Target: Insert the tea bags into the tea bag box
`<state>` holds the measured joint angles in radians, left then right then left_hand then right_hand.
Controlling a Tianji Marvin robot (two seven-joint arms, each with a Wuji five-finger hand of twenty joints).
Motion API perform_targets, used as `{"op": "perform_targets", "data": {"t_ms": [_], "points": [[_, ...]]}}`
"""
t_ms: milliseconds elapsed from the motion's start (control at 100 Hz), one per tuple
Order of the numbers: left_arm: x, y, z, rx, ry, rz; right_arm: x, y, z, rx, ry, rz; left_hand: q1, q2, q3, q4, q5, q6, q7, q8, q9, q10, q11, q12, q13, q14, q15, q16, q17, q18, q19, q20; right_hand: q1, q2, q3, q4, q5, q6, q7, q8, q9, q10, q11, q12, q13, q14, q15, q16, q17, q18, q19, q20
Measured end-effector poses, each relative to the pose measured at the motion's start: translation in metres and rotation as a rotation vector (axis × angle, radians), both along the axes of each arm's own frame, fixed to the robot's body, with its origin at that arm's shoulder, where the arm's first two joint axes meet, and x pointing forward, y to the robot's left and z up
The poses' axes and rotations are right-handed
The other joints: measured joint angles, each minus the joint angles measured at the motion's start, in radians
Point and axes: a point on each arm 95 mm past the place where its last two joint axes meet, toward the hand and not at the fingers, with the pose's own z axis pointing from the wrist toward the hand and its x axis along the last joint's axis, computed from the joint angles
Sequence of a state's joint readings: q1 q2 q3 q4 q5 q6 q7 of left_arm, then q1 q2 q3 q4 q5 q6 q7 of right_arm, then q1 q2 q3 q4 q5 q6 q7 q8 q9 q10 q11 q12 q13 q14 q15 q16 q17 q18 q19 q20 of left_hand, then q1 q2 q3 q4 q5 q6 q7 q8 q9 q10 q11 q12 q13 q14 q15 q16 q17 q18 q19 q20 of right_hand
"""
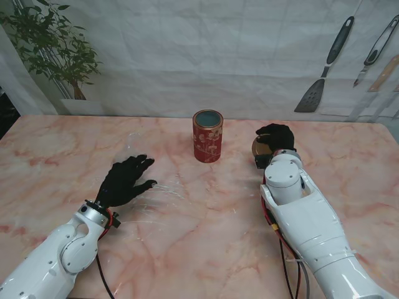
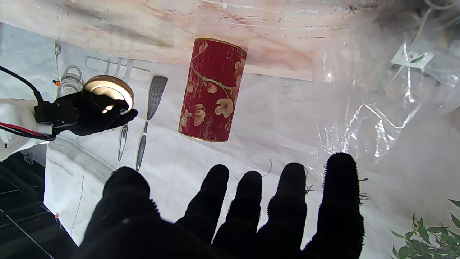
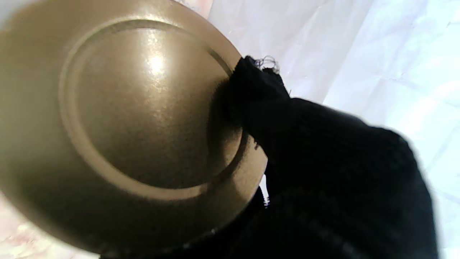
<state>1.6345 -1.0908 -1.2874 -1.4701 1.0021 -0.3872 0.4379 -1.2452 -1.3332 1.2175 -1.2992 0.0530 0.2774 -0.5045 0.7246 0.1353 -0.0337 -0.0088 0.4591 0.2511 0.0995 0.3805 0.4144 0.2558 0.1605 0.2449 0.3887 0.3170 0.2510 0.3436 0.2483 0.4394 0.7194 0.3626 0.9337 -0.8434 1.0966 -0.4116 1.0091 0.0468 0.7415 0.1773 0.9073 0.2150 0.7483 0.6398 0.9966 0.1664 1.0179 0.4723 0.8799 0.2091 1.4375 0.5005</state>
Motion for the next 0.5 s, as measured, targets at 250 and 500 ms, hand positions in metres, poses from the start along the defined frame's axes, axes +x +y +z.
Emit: {"op": "perform_targets", "data": {"t_ms": [250,500], "points": [[0.000,0.000,0.000,0.008,0.011,-0.006,0.011,0.012,0.010,0.071,-0.016,-0.008,0.000,0.000,0.000,0.000,0.000,0.000,0.000,0.000,0.000,0.000,0.000,0.000,0.000,0.000,0.000,0.000,0.000,0.000,0.001,0.000,0.000,0.000,0.004,0.000,0.000,0.000,0.005,-0.001,0.000,0.008,0.001,0.000,0.000,0.003,0.009,0.000,0.000,0.000,0.023,0.000],[0.001,0.002,0.000,0.019,0.025,-0.010,0.026,0.022,0.022,0.146,-0.037,-0.028,0.000,0.000,0.000,0.000,0.000,0.000,0.000,0.000,0.000,0.000,0.000,0.000,0.000,0.000,0.000,0.001,0.000,0.000,0.002,0.000,0.000,0.000,0.004,0.001,0.000,0.000,0.006,-0.001,0.000,0.010,0.001,0.000,0.000,0.004,0.011,0.000,0.001,0.000,0.025,0.000]]}}
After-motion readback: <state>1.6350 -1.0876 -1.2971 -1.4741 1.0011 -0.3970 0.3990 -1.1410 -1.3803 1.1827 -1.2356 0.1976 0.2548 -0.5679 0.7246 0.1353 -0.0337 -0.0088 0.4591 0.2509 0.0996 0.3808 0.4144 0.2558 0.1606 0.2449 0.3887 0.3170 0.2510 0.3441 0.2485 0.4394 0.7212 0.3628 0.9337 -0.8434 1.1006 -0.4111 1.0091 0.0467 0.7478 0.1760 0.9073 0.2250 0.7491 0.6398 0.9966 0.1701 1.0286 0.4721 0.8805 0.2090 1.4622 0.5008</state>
